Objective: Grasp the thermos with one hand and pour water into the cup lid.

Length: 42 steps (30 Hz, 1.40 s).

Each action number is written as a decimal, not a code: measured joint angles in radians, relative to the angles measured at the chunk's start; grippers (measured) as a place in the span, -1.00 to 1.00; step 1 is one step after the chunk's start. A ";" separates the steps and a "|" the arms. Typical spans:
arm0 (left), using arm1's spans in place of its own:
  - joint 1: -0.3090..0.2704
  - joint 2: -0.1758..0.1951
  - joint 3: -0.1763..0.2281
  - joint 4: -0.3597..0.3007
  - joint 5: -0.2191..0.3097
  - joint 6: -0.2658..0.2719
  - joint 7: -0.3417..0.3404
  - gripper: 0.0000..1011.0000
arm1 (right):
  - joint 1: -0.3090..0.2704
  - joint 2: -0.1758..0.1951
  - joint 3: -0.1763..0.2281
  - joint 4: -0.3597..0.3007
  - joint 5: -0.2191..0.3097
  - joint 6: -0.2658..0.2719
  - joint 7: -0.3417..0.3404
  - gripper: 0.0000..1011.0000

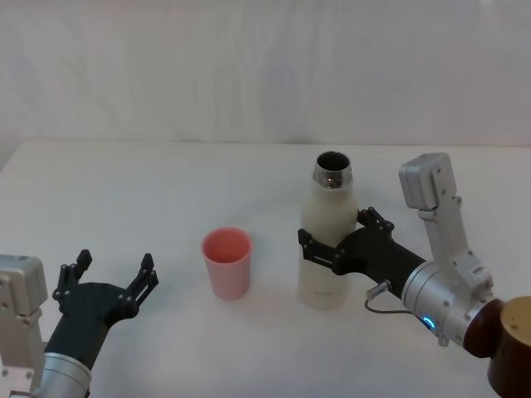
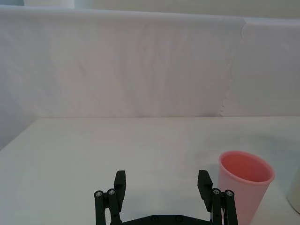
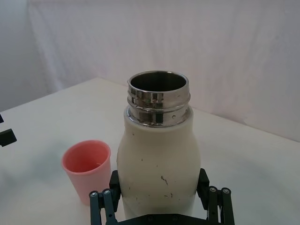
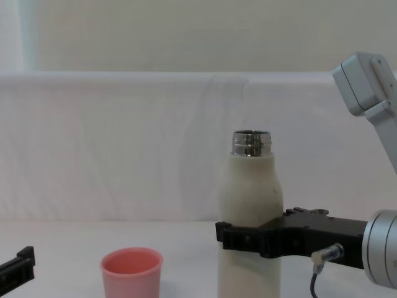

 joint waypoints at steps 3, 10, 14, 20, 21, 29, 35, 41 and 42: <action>0.000 0.000 0.000 0.000 0.000 0.000 0.000 0.98 | 0.000 0.000 0.000 0.000 0.000 0.000 0.000 0.98; 0.000 0.000 0.000 0.000 0.000 0.000 0.000 0.98 | -0.012 0.014 -0.001 -0.011 0.010 -0.013 -0.002 0.98; 0.000 0.000 0.000 0.000 0.000 0.000 0.000 0.98 | -0.022 0.025 0.000 -0.020 0.019 -0.021 -0.002 0.98; 0.000 0.000 0.000 0.000 0.000 0.000 0.000 0.98 | -0.040 0.041 0.000 -0.035 0.029 -0.033 -0.004 0.98; 0.000 0.000 0.000 0.000 0.000 0.000 0.000 0.98 | -0.044 0.045 0.001 -0.040 0.031 -0.036 -0.004 0.98; 0.000 0.000 0.000 0.000 0.000 0.000 0.000 0.98 | -0.083 0.071 0.010 -0.084 0.040 -0.054 -0.009 0.98; 0.000 0.000 0.000 0.000 0.000 0.000 0.000 0.98 | -0.142 0.100 0.032 -0.139 0.053 -0.074 -0.017 0.98; 0.000 0.000 0.000 0.000 0.000 0.000 0.000 0.98 | -0.227 0.132 0.067 -0.190 0.067 -0.109 -0.029 0.98; 0.000 0.000 0.000 0.000 0.000 0.000 0.000 0.98 | -0.238 0.135 0.071 -0.195 0.069 -0.114 -0.030 0.98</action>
